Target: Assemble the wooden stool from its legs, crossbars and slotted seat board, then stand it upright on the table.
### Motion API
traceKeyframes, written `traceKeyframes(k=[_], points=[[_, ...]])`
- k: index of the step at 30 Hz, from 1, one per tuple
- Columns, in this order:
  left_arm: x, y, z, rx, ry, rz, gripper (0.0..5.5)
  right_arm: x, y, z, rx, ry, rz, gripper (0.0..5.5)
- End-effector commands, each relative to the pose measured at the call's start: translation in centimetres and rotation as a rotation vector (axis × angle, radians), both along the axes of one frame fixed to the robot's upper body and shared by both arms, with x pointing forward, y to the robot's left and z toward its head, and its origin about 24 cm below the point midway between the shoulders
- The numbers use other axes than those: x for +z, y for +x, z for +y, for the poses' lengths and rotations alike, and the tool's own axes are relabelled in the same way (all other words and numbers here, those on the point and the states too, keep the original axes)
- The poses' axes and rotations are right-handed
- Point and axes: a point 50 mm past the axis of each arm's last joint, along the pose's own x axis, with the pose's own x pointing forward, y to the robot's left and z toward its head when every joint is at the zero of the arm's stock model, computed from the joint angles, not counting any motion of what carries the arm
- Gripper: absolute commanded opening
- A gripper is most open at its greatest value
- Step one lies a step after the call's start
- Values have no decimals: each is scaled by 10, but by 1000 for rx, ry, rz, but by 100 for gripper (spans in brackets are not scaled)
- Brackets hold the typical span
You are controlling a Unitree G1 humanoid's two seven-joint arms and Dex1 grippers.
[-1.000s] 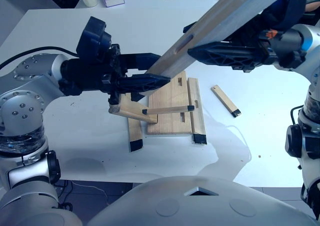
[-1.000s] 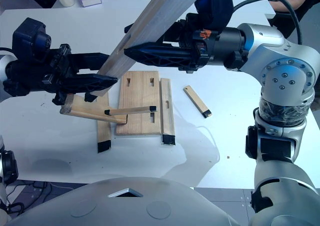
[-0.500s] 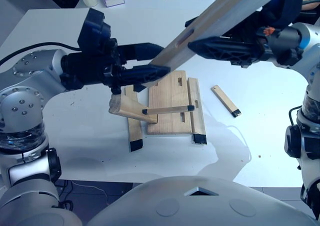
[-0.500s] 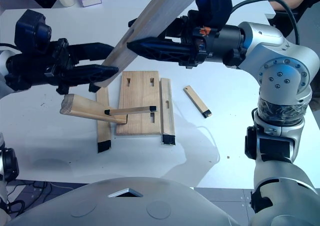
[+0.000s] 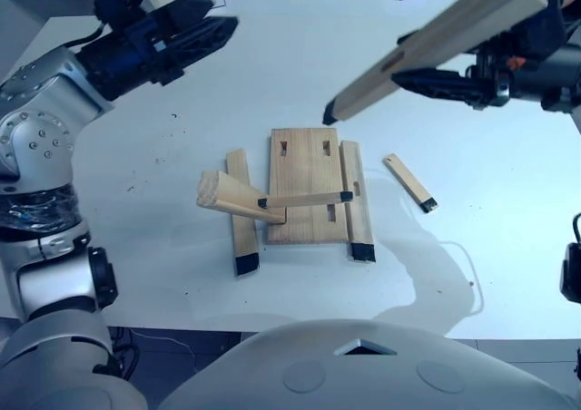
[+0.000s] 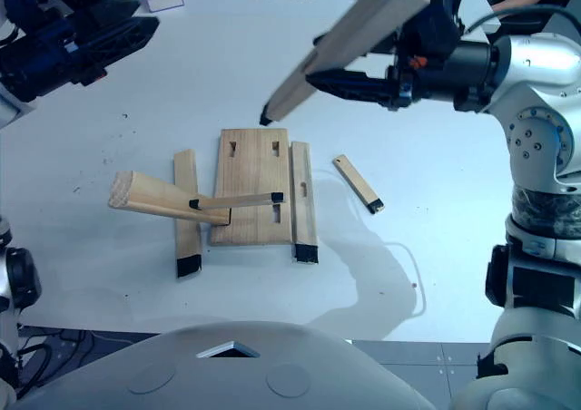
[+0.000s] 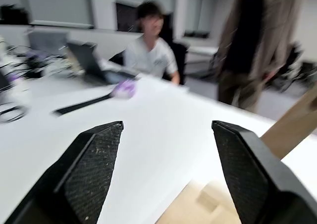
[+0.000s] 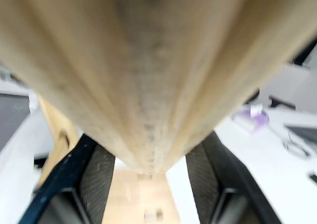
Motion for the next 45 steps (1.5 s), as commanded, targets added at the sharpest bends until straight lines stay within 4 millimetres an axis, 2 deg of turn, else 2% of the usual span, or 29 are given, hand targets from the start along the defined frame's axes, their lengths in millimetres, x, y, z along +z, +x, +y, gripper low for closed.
traceKeyframes(k=[1, 5, 10, 13, 21, 28, 37, 45], points=[[-55, -27, 25, -29, 294, 130, 331, -22, -13, -11, -4, -72, 7, 200], [-91, -64, 32, -190, 478, 229, 331, -46, -29, -7, 21, -105, 48, 200], [-108, -95, 14, -382, 514, 278, 331, -64, -44, 1, 52, -128, 77, 200], [-111, -103, 10, -430, 531, 290, 331, -68, -49, 6, 74, -130, 88, 200], [-107, -100, 0, -467, 497, 283, 331, -83, -64, 19, 135, -164, 87, 200], [-103, -98, -8, -499, 487, 273, 331, -90, -68, 26, 165, -174, 86, 200], [-99, -94, -19, -498, 462, 251, 331, -100, -67, 21, 202, -236, 132, 200], [-98, -91, -28, -495, 442, 239, 331, -101, -62, 25, 273, -262, 190, 200]])
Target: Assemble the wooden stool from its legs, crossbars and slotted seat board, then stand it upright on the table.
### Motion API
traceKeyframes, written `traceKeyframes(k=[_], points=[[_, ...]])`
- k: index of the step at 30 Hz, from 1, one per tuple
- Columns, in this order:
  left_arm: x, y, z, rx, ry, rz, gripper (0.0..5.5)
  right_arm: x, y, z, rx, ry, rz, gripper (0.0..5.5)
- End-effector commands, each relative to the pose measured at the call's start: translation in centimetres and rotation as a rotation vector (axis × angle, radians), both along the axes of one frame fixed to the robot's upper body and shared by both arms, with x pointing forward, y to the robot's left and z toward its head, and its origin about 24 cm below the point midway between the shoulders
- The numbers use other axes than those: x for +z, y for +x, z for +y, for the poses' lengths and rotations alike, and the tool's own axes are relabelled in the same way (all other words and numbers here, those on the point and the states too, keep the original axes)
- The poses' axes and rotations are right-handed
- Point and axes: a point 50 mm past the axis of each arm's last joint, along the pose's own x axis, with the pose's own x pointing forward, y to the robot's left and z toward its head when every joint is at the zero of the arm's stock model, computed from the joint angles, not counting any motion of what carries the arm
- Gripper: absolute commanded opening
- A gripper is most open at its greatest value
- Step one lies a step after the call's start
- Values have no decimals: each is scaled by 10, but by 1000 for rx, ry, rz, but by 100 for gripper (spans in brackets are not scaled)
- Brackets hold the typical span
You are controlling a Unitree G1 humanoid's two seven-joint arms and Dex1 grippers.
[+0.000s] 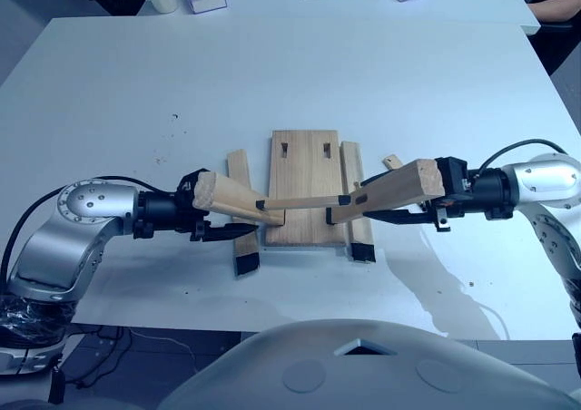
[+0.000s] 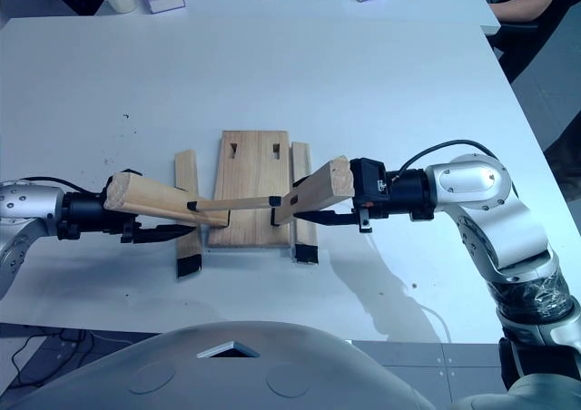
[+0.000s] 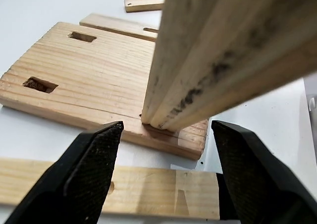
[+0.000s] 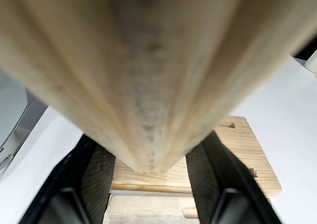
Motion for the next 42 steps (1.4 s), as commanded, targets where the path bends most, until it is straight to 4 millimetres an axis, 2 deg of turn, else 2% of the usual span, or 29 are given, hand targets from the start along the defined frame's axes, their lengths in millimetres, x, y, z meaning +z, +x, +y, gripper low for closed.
traceKeyframes(k=[1, 7, 15, 32, 35, 42], points=[[3, 4, -5, -1, -2, -14, 331, -13, -3, -2, 63, -91, 116, 200], [4, 8, -10, 0, -19, -19, 331, -17, -3, 0, 119, -135, 159, 200], [2, 9, -10, 5, -21, -30, 331, -19, 11, 2, 77, -104, 208, 200], [4, 5, -21, -26, -45, -50, 331, -24, 10, 23, 222, -184, 229, 200], [6, 6, -25, -32, -53, -59, 331, -30, 11, 24, 216, -226, 250, 200], [4, 7, -26, -16, -57, -62, 331, -57, 4, 25, 226, -331, 352, 200]])
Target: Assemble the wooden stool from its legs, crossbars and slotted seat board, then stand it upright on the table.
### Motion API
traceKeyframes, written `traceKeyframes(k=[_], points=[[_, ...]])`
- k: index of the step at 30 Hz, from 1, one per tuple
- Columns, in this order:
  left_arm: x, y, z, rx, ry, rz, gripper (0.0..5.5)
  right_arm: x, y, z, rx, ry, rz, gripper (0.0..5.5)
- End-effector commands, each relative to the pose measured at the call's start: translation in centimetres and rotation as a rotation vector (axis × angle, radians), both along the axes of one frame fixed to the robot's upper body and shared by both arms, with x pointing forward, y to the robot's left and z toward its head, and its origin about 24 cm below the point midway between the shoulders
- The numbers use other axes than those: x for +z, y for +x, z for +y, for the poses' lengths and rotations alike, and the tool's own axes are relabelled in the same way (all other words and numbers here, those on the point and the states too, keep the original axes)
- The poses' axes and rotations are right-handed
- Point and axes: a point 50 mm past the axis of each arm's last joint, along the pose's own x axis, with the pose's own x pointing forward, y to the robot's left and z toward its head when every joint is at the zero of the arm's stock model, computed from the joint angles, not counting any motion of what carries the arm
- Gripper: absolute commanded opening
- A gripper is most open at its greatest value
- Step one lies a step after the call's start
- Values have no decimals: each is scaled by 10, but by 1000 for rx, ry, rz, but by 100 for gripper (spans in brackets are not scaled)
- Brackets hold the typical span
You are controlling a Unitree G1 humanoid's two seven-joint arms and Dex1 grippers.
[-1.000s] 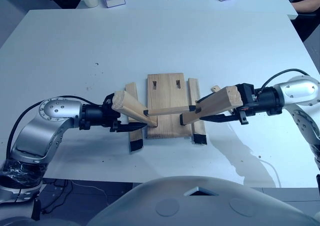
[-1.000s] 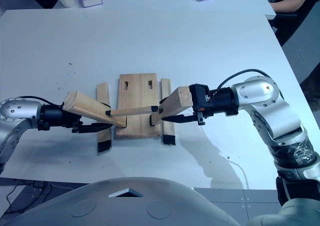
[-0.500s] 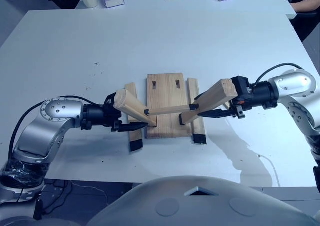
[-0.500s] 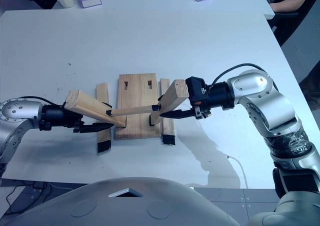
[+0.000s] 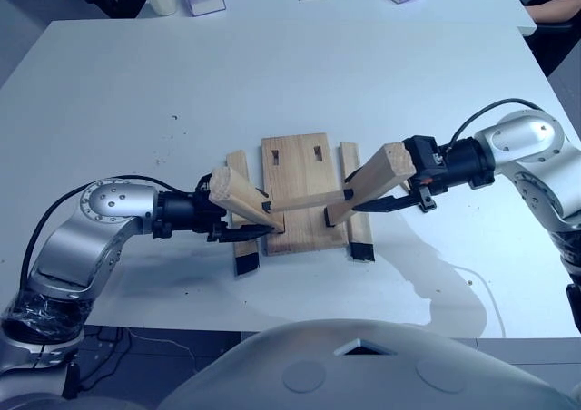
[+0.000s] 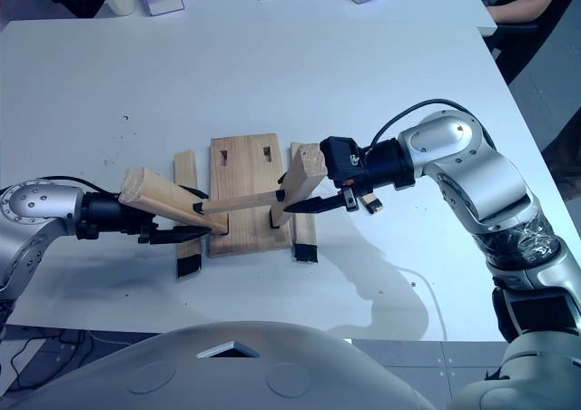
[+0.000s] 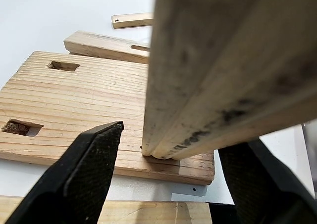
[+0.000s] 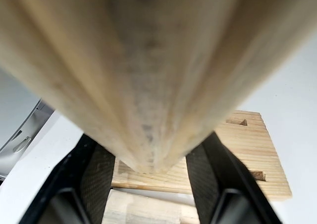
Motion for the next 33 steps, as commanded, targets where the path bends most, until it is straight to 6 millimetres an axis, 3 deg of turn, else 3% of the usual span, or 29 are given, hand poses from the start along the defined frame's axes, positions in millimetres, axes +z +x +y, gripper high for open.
traceKeyframes(k=[1, 11, 19, 33], points=[[6, 6, -8, 14, -19, -65, 331, -68, -25, 2, 47, -240, 289, 200], [4, 3, -13, 47, -35, -71, 331, -106, -18, -3, -100, -381, 397, 200], [2, 1, -14, 49, -22, -66, 331, -102, -32, 0, -44, -379, 383, 200], [8, 20, -54, -137, -4, -86, 331, -103, -35, 13, -30, -343, 387, 200]])
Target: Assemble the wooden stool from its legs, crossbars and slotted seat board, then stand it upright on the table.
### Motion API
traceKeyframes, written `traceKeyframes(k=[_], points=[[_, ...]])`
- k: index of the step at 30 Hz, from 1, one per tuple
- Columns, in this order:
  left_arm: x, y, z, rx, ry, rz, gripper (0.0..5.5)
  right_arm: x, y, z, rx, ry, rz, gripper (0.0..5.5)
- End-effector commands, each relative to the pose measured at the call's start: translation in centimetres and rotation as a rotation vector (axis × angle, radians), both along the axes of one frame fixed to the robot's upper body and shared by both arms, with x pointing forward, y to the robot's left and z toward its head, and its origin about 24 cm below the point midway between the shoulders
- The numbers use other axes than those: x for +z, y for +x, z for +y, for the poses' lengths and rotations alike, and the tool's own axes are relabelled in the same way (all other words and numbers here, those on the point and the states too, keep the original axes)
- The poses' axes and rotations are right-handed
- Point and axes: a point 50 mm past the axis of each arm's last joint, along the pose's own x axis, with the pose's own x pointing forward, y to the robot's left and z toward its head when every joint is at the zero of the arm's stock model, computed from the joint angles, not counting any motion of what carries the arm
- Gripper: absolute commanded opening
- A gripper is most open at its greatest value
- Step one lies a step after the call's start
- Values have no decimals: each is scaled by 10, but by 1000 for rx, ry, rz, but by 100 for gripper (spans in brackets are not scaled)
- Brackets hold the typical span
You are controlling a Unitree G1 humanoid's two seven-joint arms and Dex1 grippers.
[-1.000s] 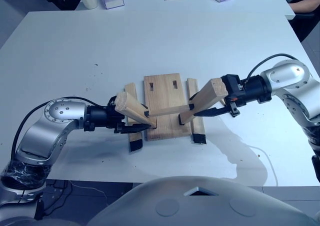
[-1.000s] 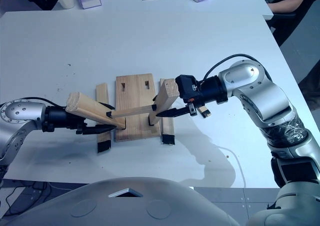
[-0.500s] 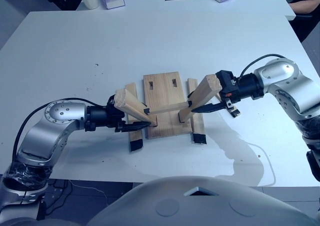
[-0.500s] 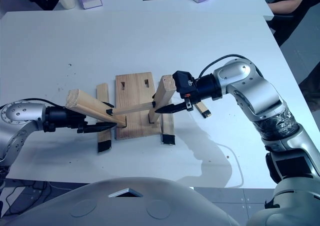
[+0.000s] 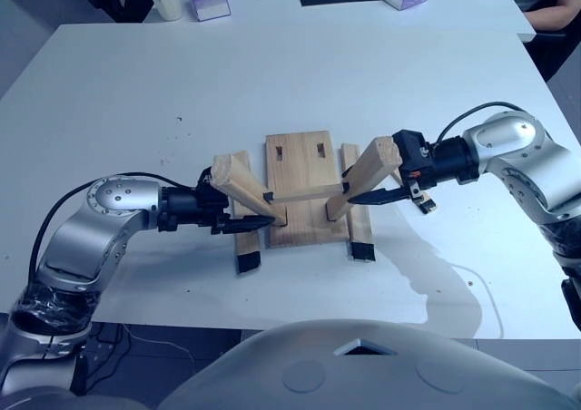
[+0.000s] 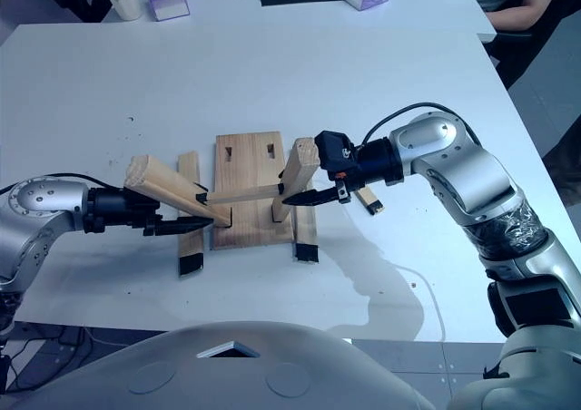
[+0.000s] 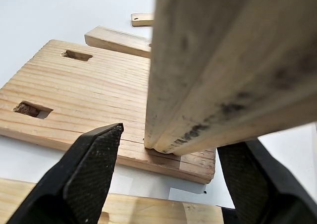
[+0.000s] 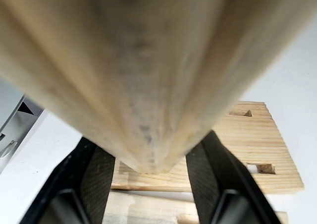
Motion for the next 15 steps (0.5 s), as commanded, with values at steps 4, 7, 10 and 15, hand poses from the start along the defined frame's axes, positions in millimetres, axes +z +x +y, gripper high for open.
traceKeyframes(k=[4, 7, 10, 15], points=[[18, 11, -52, -162, -49, -129, 331, -80, -44, 14, 37, -269, 330, 200], [17, 17, -42, -68, -55, -137, 350, -72, -36, 15, -8, -223, 271, 200], [19, 15, -33, -45, -61, -143, 392, -60, -30, 14, -50, -163, 217, 237], [15, 16, -14, 35, -17, -158, 480, -41, -18, 7, -135, -114, 146, 319]])
